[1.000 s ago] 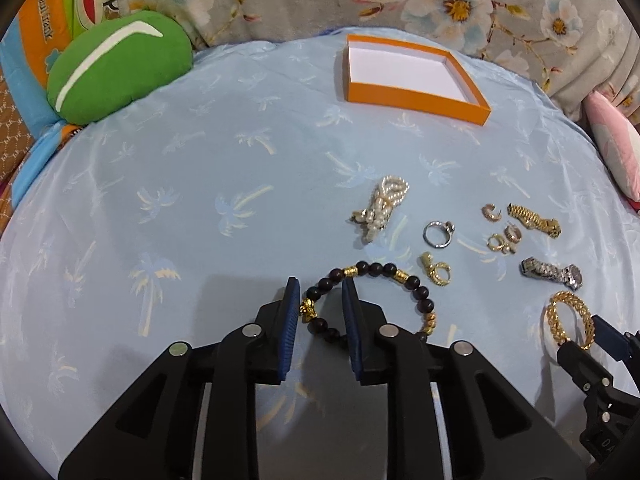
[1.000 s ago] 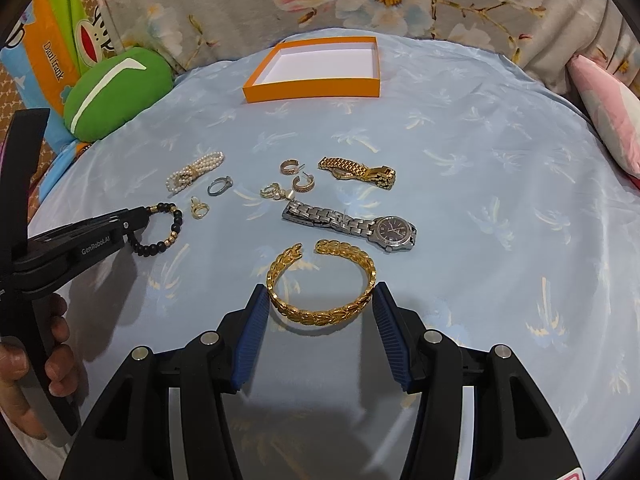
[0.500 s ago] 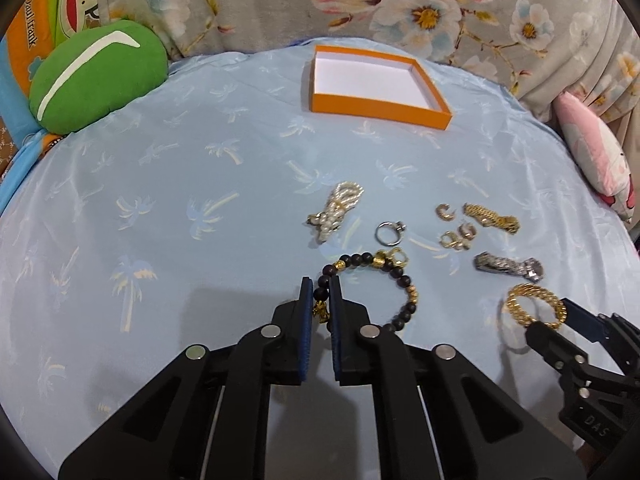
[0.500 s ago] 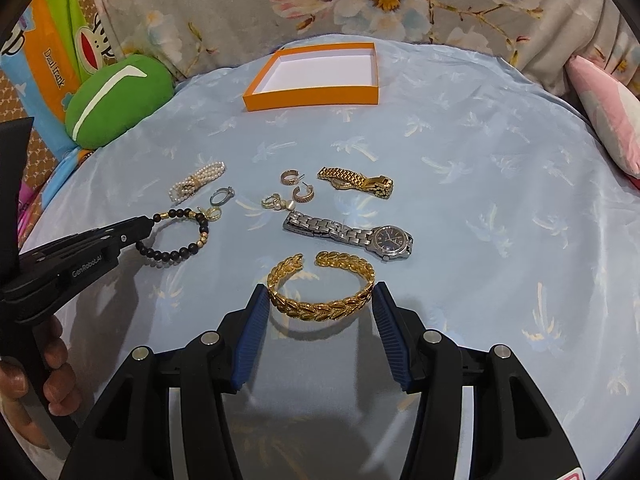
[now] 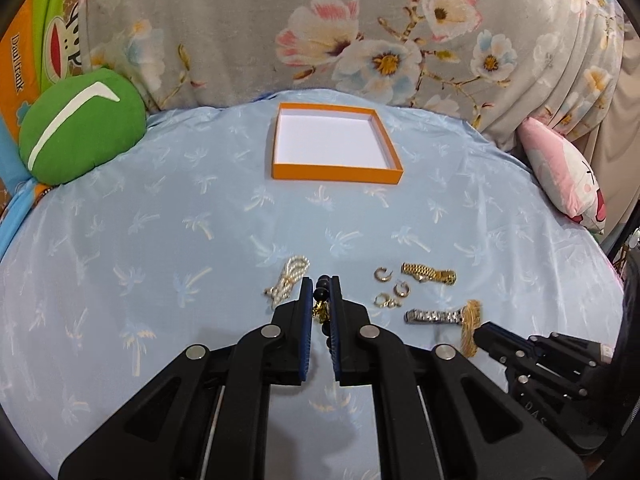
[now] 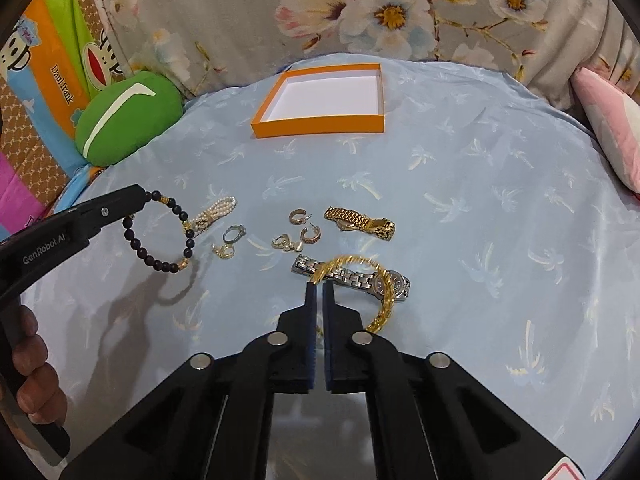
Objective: Organize jewelry
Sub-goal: 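Lift both bracelets and carry them over the orange box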
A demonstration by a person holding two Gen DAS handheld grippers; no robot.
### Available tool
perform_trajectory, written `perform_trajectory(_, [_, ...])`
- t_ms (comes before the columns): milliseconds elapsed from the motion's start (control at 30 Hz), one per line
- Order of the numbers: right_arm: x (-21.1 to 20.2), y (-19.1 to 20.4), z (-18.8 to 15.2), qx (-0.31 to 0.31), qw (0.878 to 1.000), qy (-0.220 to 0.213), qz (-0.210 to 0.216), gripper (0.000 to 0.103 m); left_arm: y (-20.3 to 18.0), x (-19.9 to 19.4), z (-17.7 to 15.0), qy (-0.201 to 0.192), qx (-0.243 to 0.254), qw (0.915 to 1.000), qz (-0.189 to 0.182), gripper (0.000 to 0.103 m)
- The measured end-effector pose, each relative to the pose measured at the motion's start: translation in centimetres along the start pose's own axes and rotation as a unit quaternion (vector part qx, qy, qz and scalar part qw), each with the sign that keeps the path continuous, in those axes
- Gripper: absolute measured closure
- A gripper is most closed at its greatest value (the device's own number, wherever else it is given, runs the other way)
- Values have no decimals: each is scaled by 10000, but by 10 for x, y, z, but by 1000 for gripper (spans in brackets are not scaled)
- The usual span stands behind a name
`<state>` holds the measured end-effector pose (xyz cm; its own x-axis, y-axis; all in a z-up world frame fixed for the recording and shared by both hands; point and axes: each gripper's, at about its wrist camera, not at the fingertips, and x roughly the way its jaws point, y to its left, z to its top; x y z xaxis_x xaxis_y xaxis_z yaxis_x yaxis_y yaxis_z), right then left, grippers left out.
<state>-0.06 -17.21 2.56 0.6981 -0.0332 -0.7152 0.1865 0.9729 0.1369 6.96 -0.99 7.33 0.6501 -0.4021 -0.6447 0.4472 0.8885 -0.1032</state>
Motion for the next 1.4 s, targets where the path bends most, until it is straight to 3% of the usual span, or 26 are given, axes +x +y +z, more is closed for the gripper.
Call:
perform_trajectory(100, [3,-3,-1,-35,9999,29,-101,99,0,2,4,-18,30,10000,53,96])
perform_trajectory(200, [-1,-10,-9,5,9998,-10,-185,67,0,4,1,2,35,10000,86,96])
perform_trajectory(233, [-2,-12,-11,0,9996,-41,-262,48,2,5,-1,34,16,10000,77,96])
perform_trajectory(267, [-2,-14,-14,-16,9993,-52,-370,43,3,7,-4,68,-7,9999,84,96])
perform_trajectory(333, [-1,-21,-18,37,9986,-22,-521,43,4,11,-9,151,-39,9999,74,96])
perform_trajectory(500, [16,-44,-13,412,9983,136,-391,41,2,14,-18,224,-33,9997,76,96])
perform_trajectory(633, [29,-43,-5,365,9983,152,-420,39,-1,14,-19,208,18,9997,88,96])
perform_trajectory(800, [40,-52,8,573,9977,180,-314,41,-2,15,-19,183,63,9997,136,96])
perform_trajectory(867, [43,-56,11,574,9976,213,-336,53,0,16,-19,190,34,9997,141,96])
perform_trajectory(1067, [56,-65,21,586,9974,319,-290,77,1,17,-18,179,27,9997,136,96])
perform_trajectory(1267, [60,-62,22,449,9981,341,-247,92,-1,20,-17,200,28,9997,117,96])
perform_trajectory(1400, [57,-60,18,438,9983,343,-172,98,-1,20,-17,191,37,9997,127,96])
